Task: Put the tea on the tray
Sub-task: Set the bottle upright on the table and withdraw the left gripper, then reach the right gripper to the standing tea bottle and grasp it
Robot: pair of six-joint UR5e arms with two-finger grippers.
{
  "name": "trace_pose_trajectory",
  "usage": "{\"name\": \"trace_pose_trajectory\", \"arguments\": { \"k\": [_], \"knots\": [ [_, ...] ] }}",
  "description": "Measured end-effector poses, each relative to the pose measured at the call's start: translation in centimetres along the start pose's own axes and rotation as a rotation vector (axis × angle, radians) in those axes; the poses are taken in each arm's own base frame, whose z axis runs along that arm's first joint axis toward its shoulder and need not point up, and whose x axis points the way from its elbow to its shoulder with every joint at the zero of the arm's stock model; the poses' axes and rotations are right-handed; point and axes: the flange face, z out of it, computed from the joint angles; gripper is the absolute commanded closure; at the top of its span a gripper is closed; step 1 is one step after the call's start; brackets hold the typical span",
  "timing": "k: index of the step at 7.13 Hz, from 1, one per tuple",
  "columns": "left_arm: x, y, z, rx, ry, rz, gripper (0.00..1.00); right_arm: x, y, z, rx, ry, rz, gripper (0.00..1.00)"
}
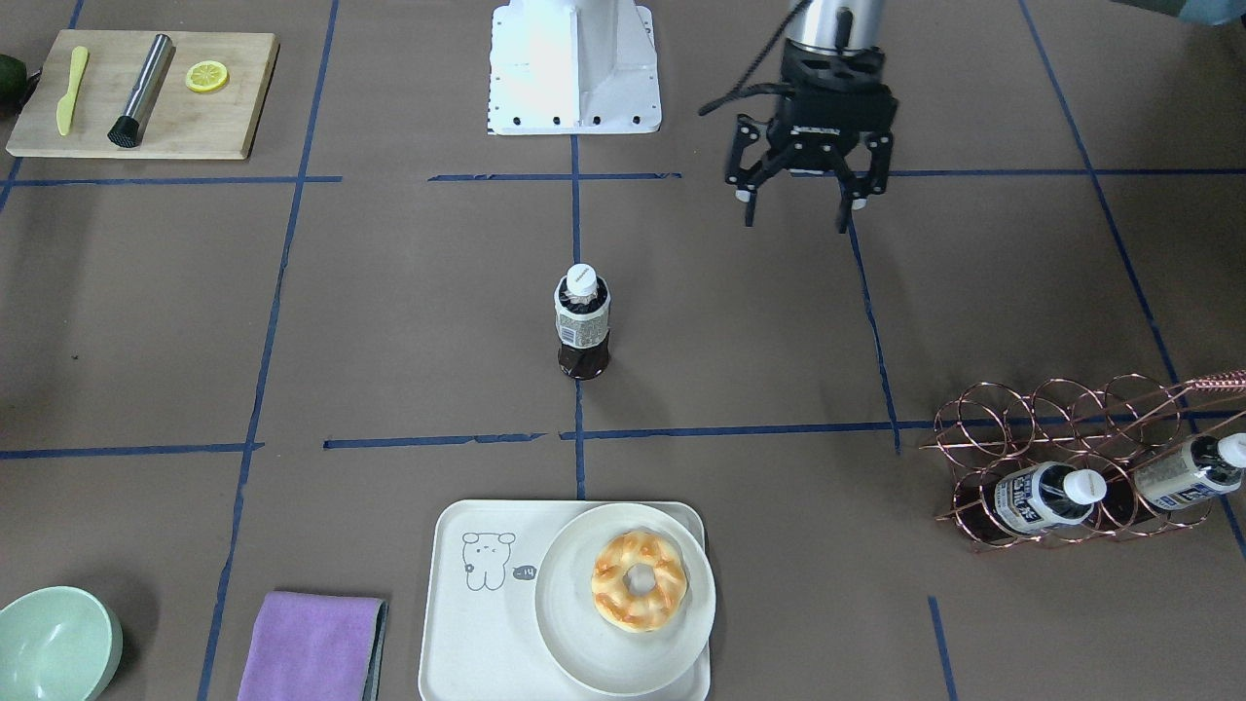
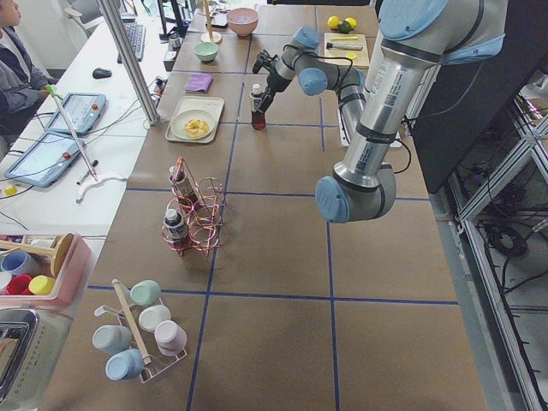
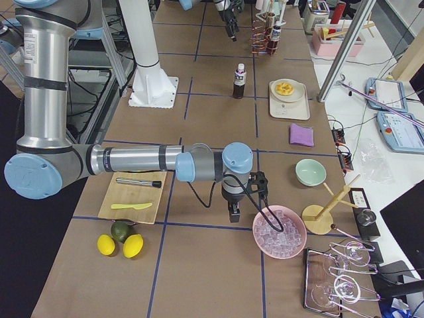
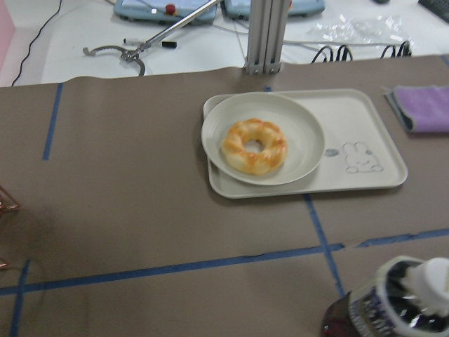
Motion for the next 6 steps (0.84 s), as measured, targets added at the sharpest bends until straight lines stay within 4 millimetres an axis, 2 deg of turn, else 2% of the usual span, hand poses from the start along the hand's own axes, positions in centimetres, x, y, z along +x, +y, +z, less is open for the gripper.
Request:
{"name": "trace_pose_trajectory", "arguments": {
  "k": [1,3,4,5,6],
  "knots": [
    [-6.5,-0.4,0.7,-0.145,-0.041,-0.023,0.0,-0.2,-0.1,-0.1,0.006,0.0,-0.006,0.0],
    [-20.7,-0.5,0.9,-0.305,-0.075,-0.03,0.0,-1.1,-1.0,-0.6,0.02,-0.008,-0.012,0.0],
    [-28.6,-0.4,1.1,-0.363,-0.06,-0.005,0.0,-2.4,-1.8,-0.9,0.028,-0.017,-0.019,0.0],
    [-37.2,0.0,1.9,-0.409,-0.035,0.021,0.0,-4.5,-2.8,-1.3,0.039,-0.026,-0.038,0.0],
    [-44.5,0.8,2.4,-0.432,-0.017,0.032,0.0,-7.3,-3.9,-2.1,0.054,-0.041,-0.046,0.0]
  ]
}}
